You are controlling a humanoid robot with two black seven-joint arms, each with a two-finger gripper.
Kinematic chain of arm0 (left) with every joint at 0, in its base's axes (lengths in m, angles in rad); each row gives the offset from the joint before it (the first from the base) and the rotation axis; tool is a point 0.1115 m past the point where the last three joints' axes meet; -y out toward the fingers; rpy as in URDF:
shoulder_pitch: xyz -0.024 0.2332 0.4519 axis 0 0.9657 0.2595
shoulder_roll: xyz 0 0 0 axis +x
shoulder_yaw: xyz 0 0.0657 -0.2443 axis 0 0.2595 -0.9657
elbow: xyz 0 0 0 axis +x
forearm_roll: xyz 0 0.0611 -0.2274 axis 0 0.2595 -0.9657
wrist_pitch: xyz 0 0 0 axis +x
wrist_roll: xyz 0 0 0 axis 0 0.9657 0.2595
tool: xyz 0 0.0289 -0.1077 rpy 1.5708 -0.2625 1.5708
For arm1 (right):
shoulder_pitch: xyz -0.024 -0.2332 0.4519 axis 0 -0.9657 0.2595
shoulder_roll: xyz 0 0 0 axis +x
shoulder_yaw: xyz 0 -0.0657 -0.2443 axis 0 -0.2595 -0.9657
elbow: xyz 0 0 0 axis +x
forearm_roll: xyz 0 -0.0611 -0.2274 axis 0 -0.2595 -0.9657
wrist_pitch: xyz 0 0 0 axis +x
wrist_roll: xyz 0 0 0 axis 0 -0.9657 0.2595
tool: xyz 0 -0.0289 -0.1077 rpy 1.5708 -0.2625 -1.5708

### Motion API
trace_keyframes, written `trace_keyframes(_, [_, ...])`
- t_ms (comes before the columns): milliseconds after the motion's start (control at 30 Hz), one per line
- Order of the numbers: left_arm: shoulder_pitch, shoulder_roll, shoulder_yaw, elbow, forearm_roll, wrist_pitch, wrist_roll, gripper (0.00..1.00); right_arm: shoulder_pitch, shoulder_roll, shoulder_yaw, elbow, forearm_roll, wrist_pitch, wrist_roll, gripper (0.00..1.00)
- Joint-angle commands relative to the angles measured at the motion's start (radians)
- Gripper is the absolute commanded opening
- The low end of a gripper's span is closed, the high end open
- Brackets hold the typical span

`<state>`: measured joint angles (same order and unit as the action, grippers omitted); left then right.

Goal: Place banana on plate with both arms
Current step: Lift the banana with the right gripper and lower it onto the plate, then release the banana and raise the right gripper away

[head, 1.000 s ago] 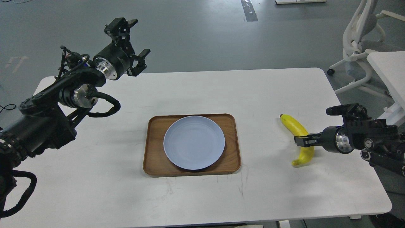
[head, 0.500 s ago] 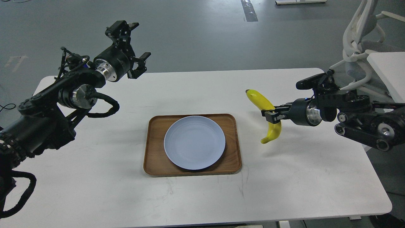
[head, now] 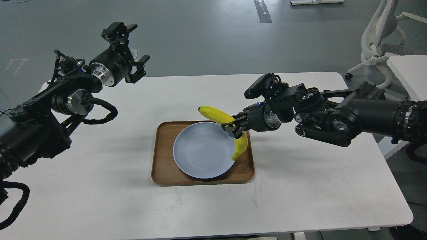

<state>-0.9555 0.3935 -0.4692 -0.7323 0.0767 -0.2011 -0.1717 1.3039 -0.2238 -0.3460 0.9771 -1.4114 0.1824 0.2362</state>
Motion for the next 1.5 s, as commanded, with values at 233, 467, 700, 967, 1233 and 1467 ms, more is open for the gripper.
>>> trace_keyframes(233, [0.003, 0.019, 0.003, -0.001, 0.0, -0.021, 0.0, 0.98, -0.052, 0.11, 0.002, -0.095, 0.005, -0.017, 0.0, 0.05])
trace_keyframes(467, [0.009, 0.024, 0.004, -0.001, 0.0, -0.023, -0.002, 0.98, -0.058, 0.139, 0.013, -0.12, 0.023, -0.026, -0.002, 0.56])
trace_keyframes(700, [0.009, 0.019, 0.011, 0.001, 0.003, -0.011, -0.009, 0.98, -0.052, 0.149, 0.019, -0.113, 0.112, -0.021, -0.005, 0.98])
trace_keyframes(967, [0.034, 0.007, 0.009, 0.001, 0.0, -0.018, -0.009, 0.98, -0.029, 0.097, 0.142, -0.117, 0.207, -0.018, -0.015, 0.99])
trace_keyframes(1233, [0.081, 0.008, -0.009, 0.001, -0.006, -0.028, -0.009, 0.98, -0.109, -0.012, 0.473, -0.25, 0.735, -0.053, -0.075, 0.98])
trace_keyframes(1467, [0.109, -0.012, -0.055, 0.001, -0.034, -0.026, -0.011, 0.98, -0.241, -0.043, 0.798, -0.279, 1.261, -0.086, -0.123, 0.98])
